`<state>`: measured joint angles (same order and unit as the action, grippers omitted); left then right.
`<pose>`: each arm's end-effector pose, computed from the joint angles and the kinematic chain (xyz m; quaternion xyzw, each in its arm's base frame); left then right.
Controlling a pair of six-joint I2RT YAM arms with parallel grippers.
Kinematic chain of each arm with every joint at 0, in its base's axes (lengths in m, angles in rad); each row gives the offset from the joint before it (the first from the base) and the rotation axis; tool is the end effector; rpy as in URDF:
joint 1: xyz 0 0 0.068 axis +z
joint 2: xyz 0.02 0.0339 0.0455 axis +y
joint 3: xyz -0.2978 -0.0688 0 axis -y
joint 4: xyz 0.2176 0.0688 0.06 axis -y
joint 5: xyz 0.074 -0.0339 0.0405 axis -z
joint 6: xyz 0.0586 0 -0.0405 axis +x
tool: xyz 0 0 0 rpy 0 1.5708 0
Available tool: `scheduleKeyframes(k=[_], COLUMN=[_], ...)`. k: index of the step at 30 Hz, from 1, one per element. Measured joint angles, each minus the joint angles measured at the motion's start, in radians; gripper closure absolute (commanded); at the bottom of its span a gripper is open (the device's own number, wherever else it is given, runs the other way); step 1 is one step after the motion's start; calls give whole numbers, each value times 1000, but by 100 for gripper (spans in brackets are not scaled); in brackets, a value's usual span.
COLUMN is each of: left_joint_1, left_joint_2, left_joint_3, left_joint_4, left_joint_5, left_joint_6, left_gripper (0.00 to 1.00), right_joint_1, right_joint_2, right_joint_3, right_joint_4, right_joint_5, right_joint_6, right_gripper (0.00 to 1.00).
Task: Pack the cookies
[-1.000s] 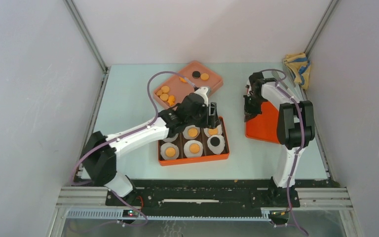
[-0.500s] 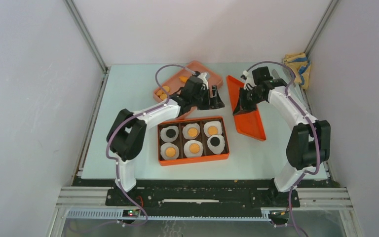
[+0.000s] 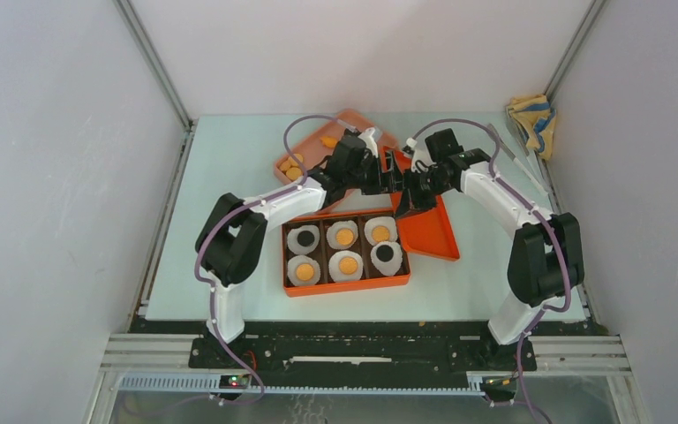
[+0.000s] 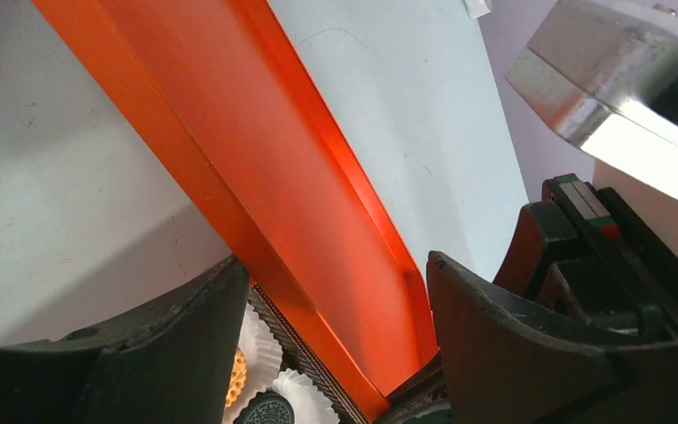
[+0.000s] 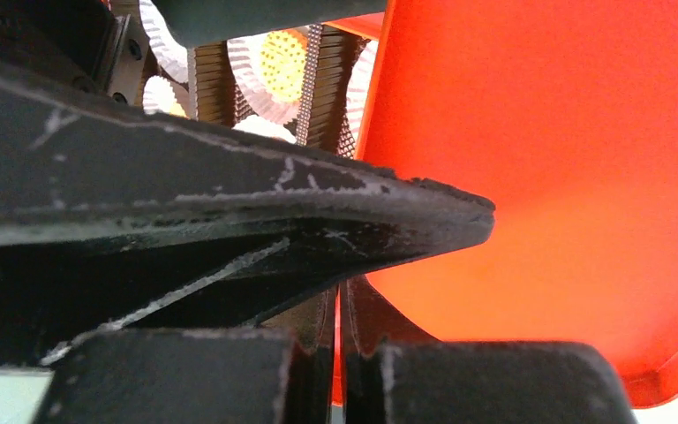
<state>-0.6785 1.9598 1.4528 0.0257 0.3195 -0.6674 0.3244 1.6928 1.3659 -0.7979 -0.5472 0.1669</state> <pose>0.3522 -0.3076 0.2758 0.0871 0.8439 -0.4253 0.3153 0.3079 0.1357 0.2841 -0.1334 0.9314 0.3074 0.1425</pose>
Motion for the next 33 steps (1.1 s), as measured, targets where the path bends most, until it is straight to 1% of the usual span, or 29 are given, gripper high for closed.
scheduleKeyframes(k=[3, 5, 6, 7, 9, 10, 11, 15, 16, 17, 19, 20, 21, 22, 25, 27, 28, 29, 31, 33], left_joint_1=[2, 2, 2, 3, 3, 3, 4, 1, 0, -1, -1, -1, 0, 0, 0, 3, 6, 13, 34, 72], left_joint_2=[0, 0, 0, 0, 0, 0, 0, -6, -8, -8, -8, -8, -8, -8, -8, -8, -8, -8, -8, -8], left_joint_3=[-2, -2, -2, -3, -3, -3, -3, -3, -3, -3, -3, -3, -3, -2, 16, 27, 28, 28, 30, 35], left_joint_4=[0, 2, 3, 4, 10, 10, 11, 63, 69, 74, 74, 73, 72, 69, 39, -12, -36, -67, -132, -181], left_joint_5=[0, 0, 0, 1, 7, 6, 8, 45, 51, 59, 68, 75, 82, 84, 80, 66, 66, 60, 52, 51], left_joint_6=[-8, -15, -17, -18, -23, -23, -26, -71, -70, -71, -76, -76, -76, -76, -74, -45, -34, -24, -17, 10], left_gripper=[23, 27, 31, 38, 60, 67, 69, 70, 74, 80, 97, 99, 100, 100, 100, 100, 100, 100, 100, 100], right_joint_1=[10, 10, 10, 10, 10, 10, 11, 18, 19, 18, 15, 16, 16, 17, 22, 35, 45, 58, 97, 145], right_joint_2=[0, -3, -6, -11, -34, -45, -66, -112, -117, -121, -122, -122, -122, -122, -127, -153, -184, -224, -333, -436], right_joint_3=[0, 0, 0, 0, 0, 0, 0, 0, 0, 0, 1, 2, 4, 10, 18, 16, 9, -4, -43, -80], right_joint_4=[6, 6, 6, 6, 4, 3, 3, 3, -2, -8, -13, -13, -15, -23, -36, -26, -14, -2, 26, 48], right_joint_5=[0, 0, 1, 2, 5, 6, 9, 15, 14, 11, 7, 3, 2, 2, 23, 63, 101, 143, 247, 341], right_joint_6=[6, 11, 14, 18, 22, 23, 26, 33, 35, 37, 39, 40, 40, 40, 41, 45, 46, 46, 38, 32], right_gripper=[98, 98, 98, 99, 99, 99, 98, 98, 98, 98, 97, 95, 93, 89, 59, 39, 32, 29, 27, 32])
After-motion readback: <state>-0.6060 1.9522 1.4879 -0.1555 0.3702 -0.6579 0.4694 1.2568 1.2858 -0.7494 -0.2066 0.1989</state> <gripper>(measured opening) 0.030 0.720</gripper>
